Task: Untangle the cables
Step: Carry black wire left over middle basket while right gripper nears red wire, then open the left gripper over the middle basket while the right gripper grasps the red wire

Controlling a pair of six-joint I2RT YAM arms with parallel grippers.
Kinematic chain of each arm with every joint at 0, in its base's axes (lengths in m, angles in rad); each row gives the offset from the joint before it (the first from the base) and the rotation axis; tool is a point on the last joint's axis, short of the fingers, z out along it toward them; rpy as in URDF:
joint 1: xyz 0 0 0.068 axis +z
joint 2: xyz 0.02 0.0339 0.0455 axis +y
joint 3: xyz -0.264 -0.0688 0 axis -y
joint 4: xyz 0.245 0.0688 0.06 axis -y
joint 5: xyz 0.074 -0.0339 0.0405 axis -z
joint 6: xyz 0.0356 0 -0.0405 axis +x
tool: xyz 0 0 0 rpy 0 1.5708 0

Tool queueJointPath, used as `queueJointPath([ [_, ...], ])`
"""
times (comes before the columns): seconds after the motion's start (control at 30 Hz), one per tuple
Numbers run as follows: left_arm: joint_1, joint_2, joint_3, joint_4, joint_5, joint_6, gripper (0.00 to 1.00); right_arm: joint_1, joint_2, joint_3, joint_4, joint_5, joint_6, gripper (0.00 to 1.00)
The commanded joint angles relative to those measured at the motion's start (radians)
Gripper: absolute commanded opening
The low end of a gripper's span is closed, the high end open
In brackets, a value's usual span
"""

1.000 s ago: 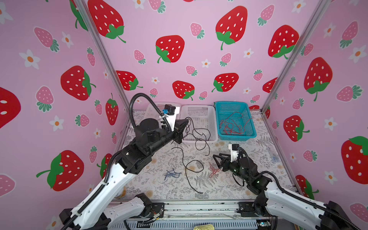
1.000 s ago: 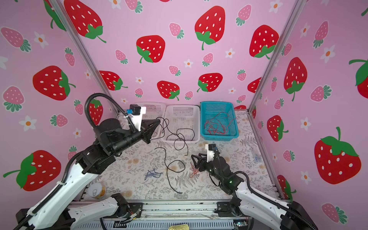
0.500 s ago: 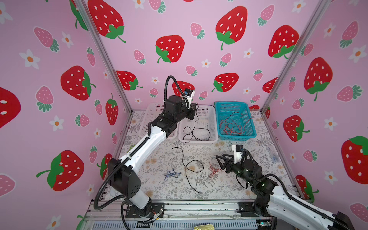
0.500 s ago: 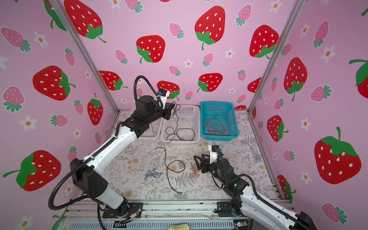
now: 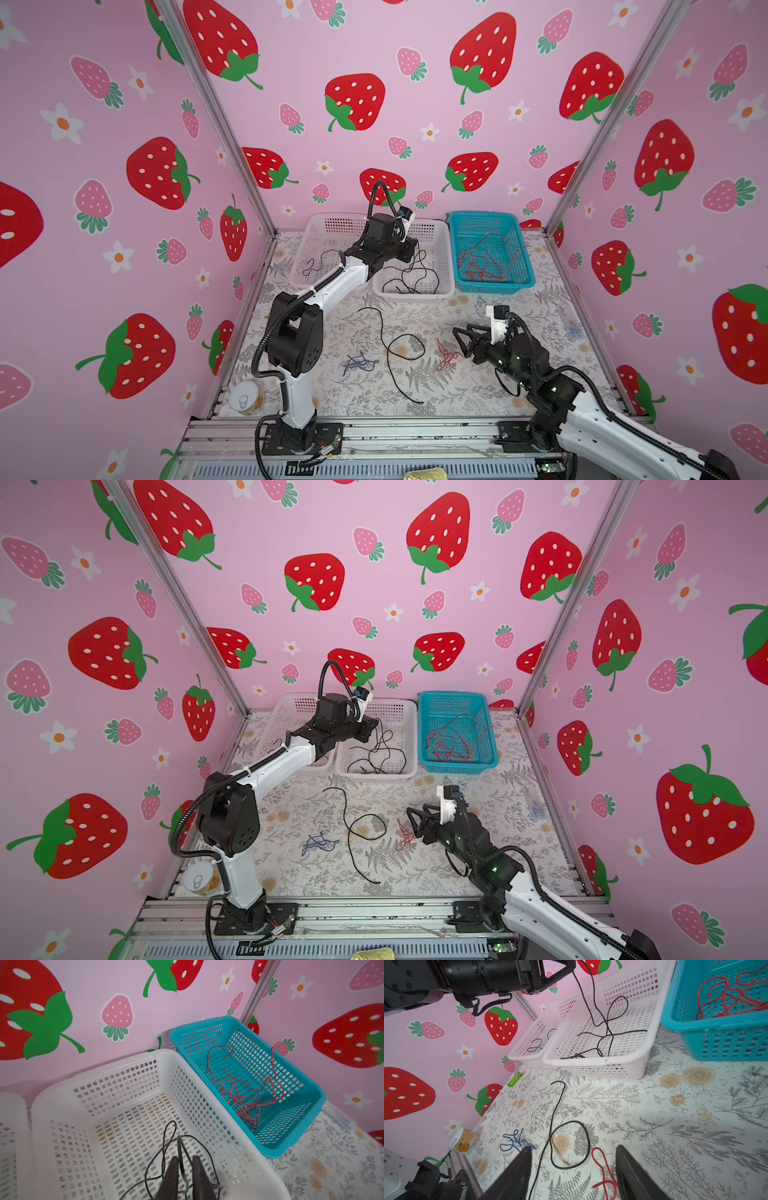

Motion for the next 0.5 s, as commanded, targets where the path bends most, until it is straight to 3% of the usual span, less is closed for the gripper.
queueJointPath([
  [0.0, -0.002, -0.021, 0.01, 0.028, 0.023, -0.004, 0.28, 0.003, 0.036, 0.017, -0.092, 0.069, 0.027, 0.65],
  [0.23, -0.002, -0.124, 0.02, 0.017, 0.01, -0.043, 0.43, 0.015, 0.144, 0.022, -0.107, 0.062, 0.069, 0.66],
  [0.47, -0.001, -0.316, -0.069, 0.047, -0.074, -0.212, 0.52, 0.088, 0.256, 0.025, -0.114, 0.107, 0.118, 0.66],
])
